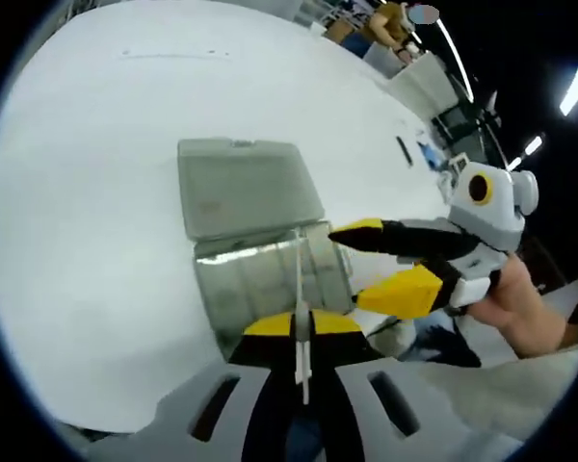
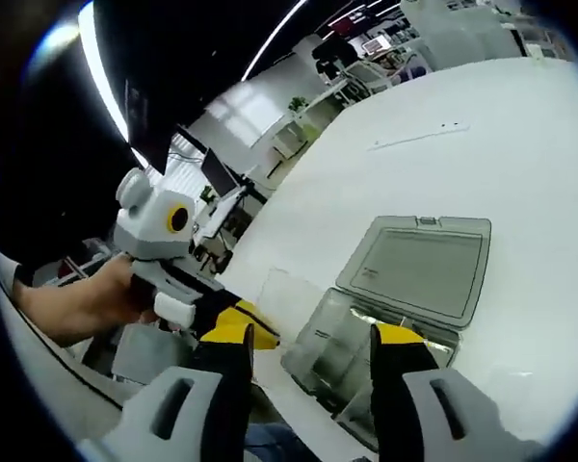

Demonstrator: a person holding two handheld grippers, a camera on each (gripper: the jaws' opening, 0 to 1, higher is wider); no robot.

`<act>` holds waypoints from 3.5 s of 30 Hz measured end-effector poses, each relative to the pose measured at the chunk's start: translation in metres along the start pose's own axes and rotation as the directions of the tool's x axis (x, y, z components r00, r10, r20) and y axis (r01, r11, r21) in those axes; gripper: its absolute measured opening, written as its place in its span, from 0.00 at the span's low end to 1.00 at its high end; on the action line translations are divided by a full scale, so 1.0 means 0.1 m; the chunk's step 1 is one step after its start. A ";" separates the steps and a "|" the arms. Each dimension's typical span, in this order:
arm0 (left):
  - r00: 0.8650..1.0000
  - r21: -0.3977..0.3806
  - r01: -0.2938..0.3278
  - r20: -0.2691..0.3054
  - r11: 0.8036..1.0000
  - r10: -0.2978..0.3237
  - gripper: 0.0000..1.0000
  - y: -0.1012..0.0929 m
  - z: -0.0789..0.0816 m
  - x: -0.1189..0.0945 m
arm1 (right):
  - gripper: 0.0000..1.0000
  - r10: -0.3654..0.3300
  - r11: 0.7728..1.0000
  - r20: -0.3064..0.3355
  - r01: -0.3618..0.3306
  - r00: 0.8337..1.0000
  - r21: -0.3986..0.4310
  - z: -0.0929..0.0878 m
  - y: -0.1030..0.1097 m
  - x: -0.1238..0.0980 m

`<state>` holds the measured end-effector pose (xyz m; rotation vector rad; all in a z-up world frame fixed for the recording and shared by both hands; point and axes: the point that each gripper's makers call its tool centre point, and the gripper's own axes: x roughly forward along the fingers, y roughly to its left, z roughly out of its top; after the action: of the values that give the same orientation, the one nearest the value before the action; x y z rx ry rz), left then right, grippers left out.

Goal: Insert the divider into the dual guide fixture by aligning both edges with the guide slots and pushing it downward to the bottom, including one-sided entry, uneven engagement, binding, and posture correction.

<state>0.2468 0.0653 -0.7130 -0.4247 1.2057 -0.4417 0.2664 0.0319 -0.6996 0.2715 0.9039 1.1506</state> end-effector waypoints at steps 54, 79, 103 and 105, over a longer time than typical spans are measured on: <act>0.979 -0.173 -0.170 -0.145 0.970 0.145 0.00 0.19 -0.05 0.22 | 0.75 0.069 0.697 -0.143 -0.150 0.987 -0.701 -0.47 0.16 -0.08; 0.973 -0.200 -0.195 -0.160 0.960 0.164 0.00 0.28 -0.09 0.34 | 0.77 0.062 0.680 -0.142 -0.146 0.988 -0.718 -0.47 0.13 -0.12; 0.966 -0.203 -0.216 -0.188 0.955 0.178 0.00 0.32 -0.07 0.43 | 0.77 0.059 0.693 -0.142 -0.143 0.988 -0.707 -0.48 0.10 -0.15; 0.965 -0.201 -0.218 -0.190 0.955 0.181 0.00 0.33 -0.08 0.42 | 0.77 0.060 0.693 -0.141 -0.143 0.988 -0.707 -0.47 0.10 -0.16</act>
<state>0.2550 0.0692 -0.7664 -0.4558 1.4558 -0.1708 0.2231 0.0108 -0.7156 -0.3985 0.4662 1.5483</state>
